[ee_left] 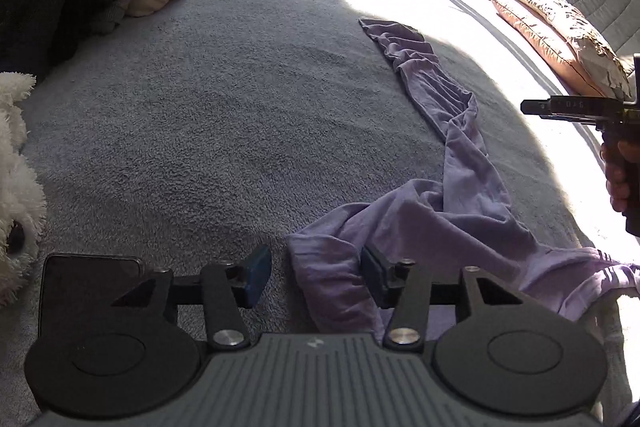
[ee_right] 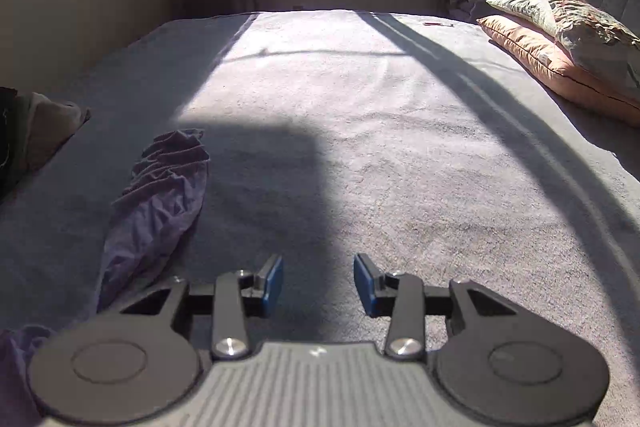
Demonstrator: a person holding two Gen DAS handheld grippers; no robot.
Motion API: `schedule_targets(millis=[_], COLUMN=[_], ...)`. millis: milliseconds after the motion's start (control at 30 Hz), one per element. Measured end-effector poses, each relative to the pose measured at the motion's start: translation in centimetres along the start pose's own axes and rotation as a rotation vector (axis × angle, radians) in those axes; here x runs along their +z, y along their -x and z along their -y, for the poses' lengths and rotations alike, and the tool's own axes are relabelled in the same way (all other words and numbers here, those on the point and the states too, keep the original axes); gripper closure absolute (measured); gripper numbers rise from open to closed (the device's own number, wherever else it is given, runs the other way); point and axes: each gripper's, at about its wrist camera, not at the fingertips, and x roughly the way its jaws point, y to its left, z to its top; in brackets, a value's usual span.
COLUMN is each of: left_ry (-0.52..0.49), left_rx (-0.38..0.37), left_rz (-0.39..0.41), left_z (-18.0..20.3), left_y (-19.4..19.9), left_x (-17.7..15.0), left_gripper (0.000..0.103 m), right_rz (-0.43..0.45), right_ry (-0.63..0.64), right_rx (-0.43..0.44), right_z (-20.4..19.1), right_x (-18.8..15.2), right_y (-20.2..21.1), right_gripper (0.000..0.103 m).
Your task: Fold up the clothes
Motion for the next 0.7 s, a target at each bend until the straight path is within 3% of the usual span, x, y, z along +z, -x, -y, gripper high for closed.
schedule_targets(millis=[33, 100, 233, 267, 300, 333, 467, 567, 633, 700], left_ry=[0.007, -0.001, -0.018, -0.009, -0.002, 0.002, 0.078, 0.083, 0.078, 0.076], left_rx=[0.003, -0.029, -0.059, -0.066, -0.067, -0.066, -0.112, -0.14, -0.145, -0.161], left_rz=[0.002, 0.011, 0.035, 0.042, 0.065, 0.098, 0.261, 0.331, 0.323, 0.286], left_z=[0.0, 0.1, -0.2, -0.5, -0.6, -0.8, -2.2, -2.2, -1.5, -0.3], left_y=[-0.5, -1.1, -0.7, -0.5, -0.2, 0.3, 2.9, 3.9, 2.9, 0.9], left_x=[-0.4, -0.8, -0.4, -0.2, 0.2, 0.7, 3.2, 4.9, 6.0, 6.8], left_gripper=[0.059, 0.088, 0.094, 0.094, 0.095, 0.095, 0.095, 0.095, 0.095, 0.095], right_rz=[-0.023, -0.038, -0.118, -0.117, -0.11, -0.103, 0.109, 0.305, 0.428, 0.472], right_ry=[0.043, 0.081, 0.072, 0.075, 0.082, 0.089, 0.083, 0.016, -0.026, -0.141], right_rx=[0.038, 0.035, -0.03, -0.027, -0.02, -0.013, -0.081, -0.21, -0.331, -0.39], right_z=[-2.3, -5.0, -7.6, -7.8, -8.0, -8.2, -6.2, -1.4, 2.6, 7.3], right_x=[1.4, 3.3, 5.4, 5.6, 5.8, 6.0, 8.3, 8.7, 7.0, 3.7], right_y=[-2.0, -5.5, -12.6, -12.9, -13.0, -13.0, -6.0, 3.2, 10.0, 15.5], right_gripper=[0.054, 0.046, 0.048, 0.055, 0.087, 0.1, 0.1, 0.1, 0.1, 0.1])
